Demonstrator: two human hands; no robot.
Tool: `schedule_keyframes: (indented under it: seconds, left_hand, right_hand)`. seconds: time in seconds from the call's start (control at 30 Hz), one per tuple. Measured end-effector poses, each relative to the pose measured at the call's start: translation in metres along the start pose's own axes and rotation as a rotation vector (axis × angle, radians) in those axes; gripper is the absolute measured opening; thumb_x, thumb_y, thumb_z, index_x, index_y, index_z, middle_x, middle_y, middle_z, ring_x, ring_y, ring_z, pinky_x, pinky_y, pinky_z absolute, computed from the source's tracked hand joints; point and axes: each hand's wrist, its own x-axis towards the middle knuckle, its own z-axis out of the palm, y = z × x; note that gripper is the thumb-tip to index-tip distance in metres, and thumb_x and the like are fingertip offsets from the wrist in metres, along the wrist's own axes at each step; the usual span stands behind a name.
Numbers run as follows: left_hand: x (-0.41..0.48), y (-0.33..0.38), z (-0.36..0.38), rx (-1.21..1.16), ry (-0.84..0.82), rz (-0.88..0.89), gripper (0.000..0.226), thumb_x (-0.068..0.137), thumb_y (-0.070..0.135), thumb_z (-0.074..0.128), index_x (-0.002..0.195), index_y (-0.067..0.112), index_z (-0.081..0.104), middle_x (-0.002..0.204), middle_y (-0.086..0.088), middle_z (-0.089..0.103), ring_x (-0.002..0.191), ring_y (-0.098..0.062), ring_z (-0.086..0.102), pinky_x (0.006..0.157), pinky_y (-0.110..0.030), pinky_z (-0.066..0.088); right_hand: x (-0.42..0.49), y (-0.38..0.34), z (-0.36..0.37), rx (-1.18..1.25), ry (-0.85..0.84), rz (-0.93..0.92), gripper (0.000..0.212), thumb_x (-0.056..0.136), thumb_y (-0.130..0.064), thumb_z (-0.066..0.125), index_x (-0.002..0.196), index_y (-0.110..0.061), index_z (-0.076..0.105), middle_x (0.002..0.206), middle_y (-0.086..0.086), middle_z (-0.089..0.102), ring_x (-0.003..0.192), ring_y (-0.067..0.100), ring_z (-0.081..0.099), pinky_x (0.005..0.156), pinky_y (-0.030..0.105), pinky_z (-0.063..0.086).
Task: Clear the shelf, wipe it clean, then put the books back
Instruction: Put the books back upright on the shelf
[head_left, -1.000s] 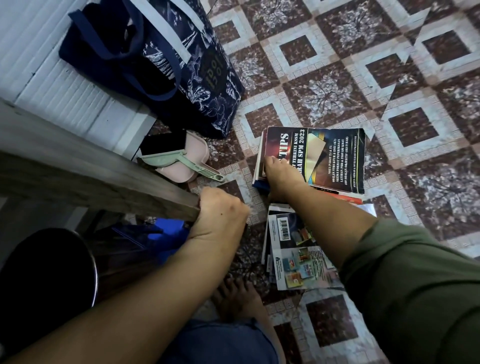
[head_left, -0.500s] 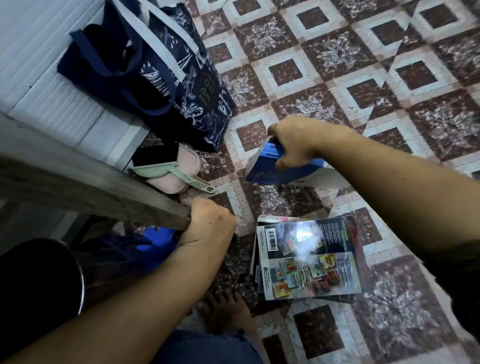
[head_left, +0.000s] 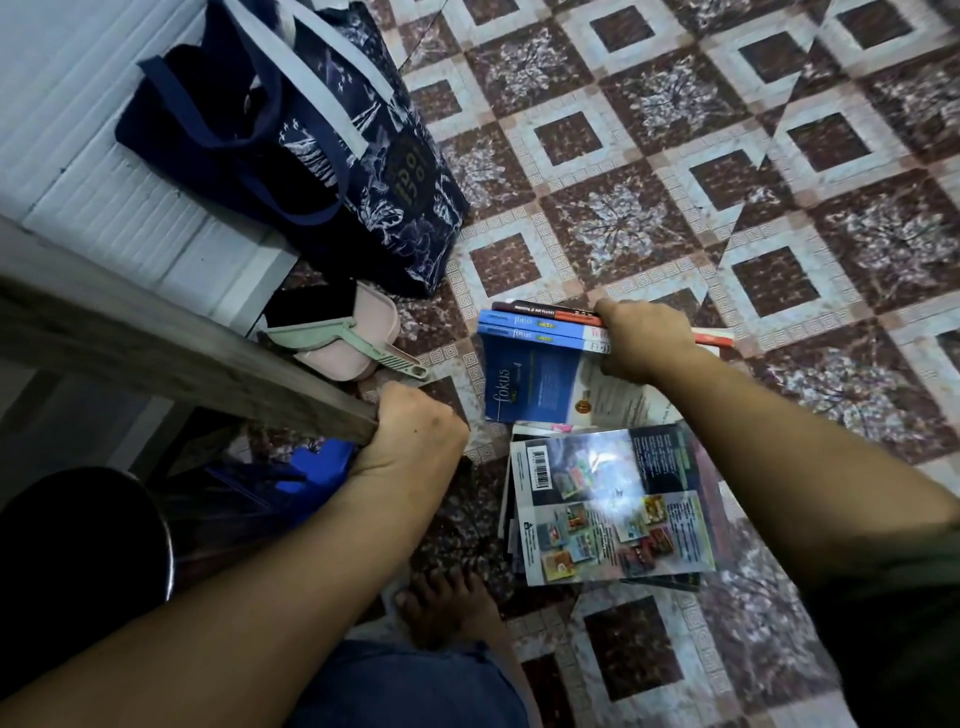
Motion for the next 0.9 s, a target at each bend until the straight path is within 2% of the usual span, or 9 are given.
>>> schedule_keyframes:
  seconds: [0.1,0.2,0.37,0.43,0.5,0.63,0.73,0.83,0.9]
  left_hand:
    - [0.002,0.003,-0.008,0.009,0.015,-0.035,0.063,0.011,0.003,0.085,0.037,0.023,0.031,0.032,-0.001,0.037,0.033,-0.015,0.044,0.055,-0.026,0.02]
    - [0.011,0.005,-0.025,-0.028,-0.089,-0.135,0.025,0.046,-0.002,0.078,0.045,0.01,0.056,0.047,-0.006,0.052,0.048,-0.02,0.057,0.058,-0.029,0.024]
    - [0.008,0.001,-0.019,0.071,-0.017,-0.143,0.041,0.031,-0.002,0.074,0.042,0.019,0.041,0.041,-0.007,0.047,0.042,-0.015,0.051,0.057,-0.026,0.022]
    - [0.009,0.004,-0.026,0.056,-0.269,-0.154,0.008,0.076,0.014,0.07,0.081,0.01,0.066,0.081,-0.014,0.066,0.082,-0.023,0.062,0.067,-0.033,0.026]
    - [0.013,0.005,-0.02,0.09,-0.394,-0.199,0.027,0.097,0.002,0.037,0.114,0.005,0.058,0.113,-0.014,0.061,0.111,-0.027,0.053,0.077,-0.035,0.024]
    - [0.012,0.005,-0.024,0.097,-0.332,-0.171,0.03,0.097,0.001,0.034,0.115,0.008,0.057,0.115,-0.008,0.061,0.11,-0.028,0.055,0.078,-0.035,0.03]
    - [-0.001,0.005,-0.031,0.016,0.068,-0.216,0.017,0.083,0.011,0.055,0.097,0.011,0.065,0.088,-0.005,0.064,0.08,-0.022,0.062,0.062,-0.028,0.045]
    - [-0.01,0.004,-0.044,-0.25,0.232,-0.251,0.084,0.059,0.033,0.088,0.129,0.001,0.053,0.118,-0.016,0.059,0.105,-0.027,0.06,0.09,-0.032,0.051]
    - [-0.018,0.005,-0.065,-0.267,0.147,-0.222,0.112,0.066,0.052,0.081,0.149,0.006,0.02,0.15,-0.017,0.031,0.138,-0.029,0.034,0.114,-0.033,0.016]
  right_hand:
    - [-0.012,-0.007,-0.01,-0.006,0.039,-0.045,0.041,0.082,-0.033,0.066,0.119,-0.022,0.051,0.112,0.007,0.064,0.101,0.03,0.061,0.072,0.032,0.04]
    - [-0.032,-0.025,-0.004,-0.087,0.149,-0.119,0.048,0.079,-0.048,0.069,0.116,-0.023,0.051,0.106,0.003,0.063,0.098,0.028,0.061,0.074,0.034,0.041]
    - [-0.035,-0.031,0.024,-0.056,0.018,-0.095,0.063,0.073,-0.054,0.075,0.122,-0.024,0.048,0.106,0.001,0.061,0.098,0.025,0.061,0.086,0.038,0.046]
    - [-0.036,-0.033,0.034,-0.029,-0.078,-0.104,0.054,0.076,-0.045,0.074,0.119,-0.026,0.049,0.101,-0.001,0.062,0.09,0.022,0.062,0.082,0.035,0.051]
    - [-0.039,-0.034,0.041,-0.028,-0.085,-0.118,0.048,0.079,-0.042,0.073,0.117,-0.026,0.05,0.105,0.001,0.063,0.091,0.023,0.064,0.078,0.033,0.052]
    - [-0.049,-0.029,0.027,-0.044,0.032,-0.117,0.053,0.082,-0.058,0.066,0.12,-0.025,0.049,0.094,-0.003,0.059,0.08,0.018,0.057,0.064,0.026,0.041]
    - [-0.071,-0.026,-0.007,-0.042,0.148,-0.087,0.049,0.083,-0.043,0.07,0.123,-0.024,0.05,0.1,-0.002,0.064,0.087,0.02,0.058,0.067,0.027,0.039]
    - [-0.12,-0.031,-0.038,-0.043,0.18,-0.118,0.057,0.078,-0.044,0.075,0.127,-0.027,0.049,0.113,-0.003,0.065,0.102,0.02,0.058,0.086,0.033,0.046]
    - [-0.162,-0.034,-0.052,-0.061,0.234,-0.144,0.06,0.075,-0.049,0.076,0.126,-0.03,0.052,0.115,-0.006,0.065,0.107,0.02,0.058,0.089,0.034,0.043]
